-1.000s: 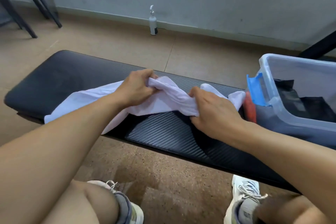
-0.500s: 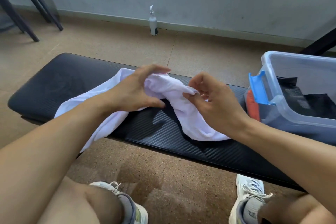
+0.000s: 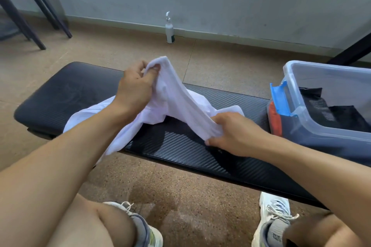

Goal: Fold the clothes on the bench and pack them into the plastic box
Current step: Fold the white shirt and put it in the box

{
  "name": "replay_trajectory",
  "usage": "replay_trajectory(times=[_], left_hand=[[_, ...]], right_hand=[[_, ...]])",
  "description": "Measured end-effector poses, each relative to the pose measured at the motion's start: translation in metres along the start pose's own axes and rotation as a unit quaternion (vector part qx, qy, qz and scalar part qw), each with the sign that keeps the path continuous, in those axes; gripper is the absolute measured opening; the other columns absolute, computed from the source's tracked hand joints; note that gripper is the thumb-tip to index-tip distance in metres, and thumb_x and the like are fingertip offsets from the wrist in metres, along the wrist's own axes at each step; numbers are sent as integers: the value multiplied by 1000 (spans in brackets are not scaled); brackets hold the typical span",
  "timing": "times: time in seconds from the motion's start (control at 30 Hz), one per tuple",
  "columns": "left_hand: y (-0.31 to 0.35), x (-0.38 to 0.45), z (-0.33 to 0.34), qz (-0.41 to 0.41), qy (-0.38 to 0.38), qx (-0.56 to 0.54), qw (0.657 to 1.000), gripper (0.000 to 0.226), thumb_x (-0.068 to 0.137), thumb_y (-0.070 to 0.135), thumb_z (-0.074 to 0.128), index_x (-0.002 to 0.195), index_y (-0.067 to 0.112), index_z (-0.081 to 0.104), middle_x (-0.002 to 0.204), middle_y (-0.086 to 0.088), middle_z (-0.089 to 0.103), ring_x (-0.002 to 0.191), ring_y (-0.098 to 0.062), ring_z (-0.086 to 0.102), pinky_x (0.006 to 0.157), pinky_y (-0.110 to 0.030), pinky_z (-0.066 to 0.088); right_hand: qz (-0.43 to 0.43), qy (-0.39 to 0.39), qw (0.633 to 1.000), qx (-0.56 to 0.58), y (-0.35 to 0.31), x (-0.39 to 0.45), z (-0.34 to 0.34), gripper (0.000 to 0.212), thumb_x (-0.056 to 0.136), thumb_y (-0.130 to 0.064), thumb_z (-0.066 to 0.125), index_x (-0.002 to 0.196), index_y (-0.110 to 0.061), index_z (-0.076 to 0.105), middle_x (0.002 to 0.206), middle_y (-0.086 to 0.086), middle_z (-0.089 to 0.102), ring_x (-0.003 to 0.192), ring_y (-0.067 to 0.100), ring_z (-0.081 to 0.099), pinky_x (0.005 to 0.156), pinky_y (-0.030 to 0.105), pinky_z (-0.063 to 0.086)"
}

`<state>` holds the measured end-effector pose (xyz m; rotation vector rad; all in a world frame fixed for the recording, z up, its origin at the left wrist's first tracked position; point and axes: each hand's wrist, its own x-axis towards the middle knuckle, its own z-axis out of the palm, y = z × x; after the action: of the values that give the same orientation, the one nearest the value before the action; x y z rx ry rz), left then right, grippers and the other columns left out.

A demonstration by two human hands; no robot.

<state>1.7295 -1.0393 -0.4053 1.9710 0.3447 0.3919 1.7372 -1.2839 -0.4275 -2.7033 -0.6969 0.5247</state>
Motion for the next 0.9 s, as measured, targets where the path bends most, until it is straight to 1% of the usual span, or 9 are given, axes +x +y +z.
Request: replay_trajectory(times=[0.07, 0.13, 0.2, 0.27, 0.37, 0.47, 0.6, 0.8, 0.9], left_hand=[[-8, 7, -6, -32, 49, 14, 998, 30, 101, 40, 51, 75, 24, 52, 67, 8, 50, 62, -10, 44, 56, -27, 35], [-15, 13, -13, -51, 86, 29, 995, 29, 100, 40, 50, 79, 20, 53, 68, 8, 47, 62, -9, 41, 54, -27, 33], [-21, 18, -19, -67, 107, 32, 991, 32, 100, 39, 50, 76, 18, 50, 69, 7, 45, 61, -9, 39, 54, -27, 32], [-27, 19, -23, -90, 109, 38, 989, 37, 100, 37, 51, 68, 21, 43, 67, 6, 43, 60, -11, 37, 53, -28, 30], [-33, 18, -25, -119, 70, 49, 989, 34, 99, 37, 53, 71, 18, 48, 69, 3, 48, 64, -16, 41, 55, -30, 33], [-35, 15, -27, -130, 13, 48, 990, 26, 95, 39, 55, 86, 17, 65, 87, -2, 68, 80, -23, 58, 69, -34, 46], [-22, 4, -25, -80, -32, 24, 996, 21, 94, 41, 59, 91, 25, 72, 97, -1, 75, 92, -23, 68, 83, -41, 54], [8, -18, -10, 18, -91, -7, 996, 21, 98, 36, 61, 92, 20, 73, 91, -8, 74, 75, -10, 60, 72, -30, 47], [21, -32, -5, 56, -175, -34, 982, 18, 102, 27, 56, 99, 15, 70, 87, -4, 69, 74, -5, 60, 67, -20, 47]], right_hand=[[-2, 28, 1000, 11, -1, 0, -5, 29, 83, -38, 72, 72, -21, 50, 67, -6, 55, 69, 21, 54, 56, 33, 40], [-5, 33, 998, 56, -4, -1, -16, 21, 83, -31, 70, 73, -23, 53, 64, -7, 57, 62, 14, 55, 51, 26, 34], [-14, 5, 995, 100, -8, -5, -27, 21, 82, -34, 75, 73, -29, 57, 61, -13, 60, 54, 2, 55, 50, 17, 35], [-30, -68, 974, 213, -13, -12, -34, 14, 83, -32, 80, 84, -29, 66, 70, -16, 70, 63, -1, 64, 57, 14, 45], [-37, -117, 887, 444, -19, -21, -39, 24, 85, -12, 77, 108, -16, 70, 101, 7, 78, 93, 25, 75, 79, 32, 61], [-3, -12, 846, 533, -22, -18, -41, 33, 85, -8, 77, 116, -12, 68, 106, 14, 76, 100, 33, 73, 88, 47, 60], [16, 58, 870, 489, -23, -12, -40, 32, 82, -22, 81, 112, -14, 71, 102, 10, 77, 96, 30, 74, 90, 52, 59], [-6, 6, 874, 485, -28, -13, -32, 26, 83, -19, 80, 106, -13, 69, 102, 12, 76, 94, 31, 74, 85, 45, 58], [-19, 22, 892, 452, -30, -11, -23, 21, 81, -25, 83, 95, -18, 68, 96, 12, 77, 90, 33, 75, 86, 53, 57]])
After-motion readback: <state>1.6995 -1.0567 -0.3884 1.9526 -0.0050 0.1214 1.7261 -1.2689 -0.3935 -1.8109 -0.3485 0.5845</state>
